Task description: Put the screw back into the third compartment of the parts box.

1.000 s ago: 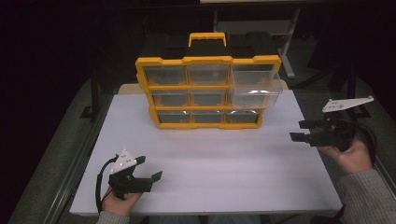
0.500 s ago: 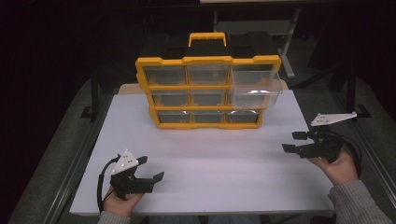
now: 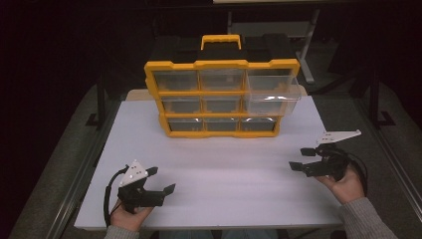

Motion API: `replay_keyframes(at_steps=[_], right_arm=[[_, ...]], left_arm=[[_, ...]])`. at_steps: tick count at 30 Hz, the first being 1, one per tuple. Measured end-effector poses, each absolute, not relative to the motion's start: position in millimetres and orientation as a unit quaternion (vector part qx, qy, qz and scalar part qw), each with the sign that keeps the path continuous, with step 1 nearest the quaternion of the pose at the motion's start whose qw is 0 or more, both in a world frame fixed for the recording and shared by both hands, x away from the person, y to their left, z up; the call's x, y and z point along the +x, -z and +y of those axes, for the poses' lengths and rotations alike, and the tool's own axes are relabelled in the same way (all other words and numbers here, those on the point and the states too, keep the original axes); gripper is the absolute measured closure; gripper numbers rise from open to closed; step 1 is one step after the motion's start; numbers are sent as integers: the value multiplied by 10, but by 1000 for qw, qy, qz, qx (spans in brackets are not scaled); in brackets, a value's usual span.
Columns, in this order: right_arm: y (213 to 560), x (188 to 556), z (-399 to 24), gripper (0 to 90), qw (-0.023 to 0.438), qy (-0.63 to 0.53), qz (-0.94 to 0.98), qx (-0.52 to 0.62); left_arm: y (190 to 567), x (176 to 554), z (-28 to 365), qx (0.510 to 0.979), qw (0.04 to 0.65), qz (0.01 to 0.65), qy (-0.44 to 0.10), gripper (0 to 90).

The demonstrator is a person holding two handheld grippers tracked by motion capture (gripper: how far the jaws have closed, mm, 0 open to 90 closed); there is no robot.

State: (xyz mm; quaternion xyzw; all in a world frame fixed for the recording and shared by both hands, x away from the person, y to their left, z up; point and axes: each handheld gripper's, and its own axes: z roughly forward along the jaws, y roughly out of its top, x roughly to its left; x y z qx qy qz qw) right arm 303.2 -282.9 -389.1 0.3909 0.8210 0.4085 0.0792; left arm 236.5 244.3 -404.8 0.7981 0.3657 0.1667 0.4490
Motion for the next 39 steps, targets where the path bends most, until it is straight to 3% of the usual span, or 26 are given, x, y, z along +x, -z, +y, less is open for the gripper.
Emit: replay_keyframes(at_steps=[39], right_arm=[[4119,3091,-2291,202,80,-412,834,360]], left_arm=[[4092,2383,2405,800,444,370,-160,149]])
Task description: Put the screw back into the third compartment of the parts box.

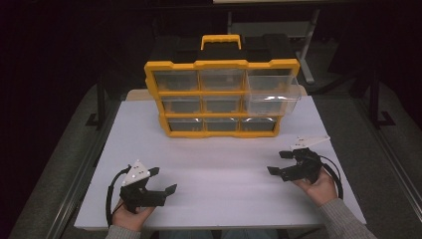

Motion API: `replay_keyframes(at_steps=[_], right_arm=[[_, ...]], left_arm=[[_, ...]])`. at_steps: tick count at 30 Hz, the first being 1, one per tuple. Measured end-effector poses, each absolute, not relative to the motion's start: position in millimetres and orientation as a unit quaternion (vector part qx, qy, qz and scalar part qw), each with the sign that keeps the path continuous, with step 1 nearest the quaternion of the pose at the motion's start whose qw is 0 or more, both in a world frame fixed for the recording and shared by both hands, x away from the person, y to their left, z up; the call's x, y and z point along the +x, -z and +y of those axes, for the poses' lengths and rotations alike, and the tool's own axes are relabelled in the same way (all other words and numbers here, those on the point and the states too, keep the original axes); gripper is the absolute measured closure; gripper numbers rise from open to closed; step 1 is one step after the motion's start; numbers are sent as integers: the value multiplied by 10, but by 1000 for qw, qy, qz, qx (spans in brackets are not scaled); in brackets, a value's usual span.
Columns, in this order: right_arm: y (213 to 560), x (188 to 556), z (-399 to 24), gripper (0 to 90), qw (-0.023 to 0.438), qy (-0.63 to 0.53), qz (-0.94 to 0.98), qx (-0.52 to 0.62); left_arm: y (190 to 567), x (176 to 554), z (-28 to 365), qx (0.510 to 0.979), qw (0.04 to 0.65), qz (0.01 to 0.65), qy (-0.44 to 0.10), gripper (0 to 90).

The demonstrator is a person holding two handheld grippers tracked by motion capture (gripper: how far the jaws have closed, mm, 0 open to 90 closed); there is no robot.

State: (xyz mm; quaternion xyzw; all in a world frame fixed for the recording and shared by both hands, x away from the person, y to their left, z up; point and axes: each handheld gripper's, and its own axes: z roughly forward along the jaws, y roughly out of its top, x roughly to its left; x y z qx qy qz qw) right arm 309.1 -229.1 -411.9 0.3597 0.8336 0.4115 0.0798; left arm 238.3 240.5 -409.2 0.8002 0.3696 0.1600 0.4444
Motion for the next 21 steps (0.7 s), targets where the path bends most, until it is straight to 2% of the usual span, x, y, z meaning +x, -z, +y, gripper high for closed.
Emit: replay_keyframes(at_steps=[21], right_arm=[[4195,3037,-2227,192,83,-421,831,353]], left_arm=[[4121,2401,2402,801,441,374,-158,145]])
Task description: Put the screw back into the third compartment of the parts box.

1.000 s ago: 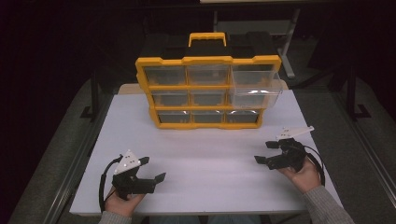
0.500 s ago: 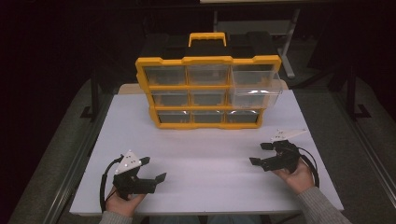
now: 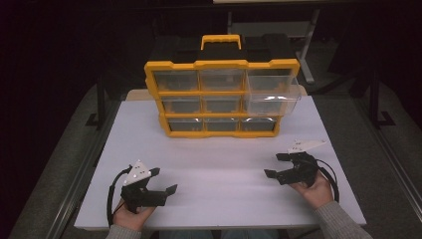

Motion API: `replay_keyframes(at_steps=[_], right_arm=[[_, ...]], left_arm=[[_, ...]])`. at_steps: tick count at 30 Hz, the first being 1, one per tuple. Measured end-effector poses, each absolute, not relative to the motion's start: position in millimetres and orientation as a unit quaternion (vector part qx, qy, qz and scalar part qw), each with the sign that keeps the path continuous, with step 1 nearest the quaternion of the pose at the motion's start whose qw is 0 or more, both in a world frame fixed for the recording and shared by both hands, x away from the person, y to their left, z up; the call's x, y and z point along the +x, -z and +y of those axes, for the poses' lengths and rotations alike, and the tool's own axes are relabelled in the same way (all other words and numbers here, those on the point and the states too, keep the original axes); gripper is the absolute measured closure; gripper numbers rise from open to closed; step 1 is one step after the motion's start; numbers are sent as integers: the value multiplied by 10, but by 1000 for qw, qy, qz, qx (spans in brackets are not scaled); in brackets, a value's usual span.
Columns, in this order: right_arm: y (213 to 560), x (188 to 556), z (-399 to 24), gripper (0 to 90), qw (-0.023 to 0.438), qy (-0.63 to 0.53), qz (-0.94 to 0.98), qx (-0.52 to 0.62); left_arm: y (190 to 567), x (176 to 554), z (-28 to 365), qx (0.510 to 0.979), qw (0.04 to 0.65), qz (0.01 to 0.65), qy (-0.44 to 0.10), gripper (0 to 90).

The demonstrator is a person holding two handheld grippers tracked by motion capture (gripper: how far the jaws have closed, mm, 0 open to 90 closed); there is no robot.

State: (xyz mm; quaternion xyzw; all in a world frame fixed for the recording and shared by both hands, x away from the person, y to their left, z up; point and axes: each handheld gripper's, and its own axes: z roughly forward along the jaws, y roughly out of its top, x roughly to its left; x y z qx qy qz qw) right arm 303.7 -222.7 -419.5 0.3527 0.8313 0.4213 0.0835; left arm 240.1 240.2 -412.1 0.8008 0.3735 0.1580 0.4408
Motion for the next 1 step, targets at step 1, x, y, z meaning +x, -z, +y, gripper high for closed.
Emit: replay_keyframes(at_steps=[1], right_arm=[[4193,3035,-2227,192,84,-422,831,354]], left_arm=[[4122,2404,2400,800,443,374,-159,145]])
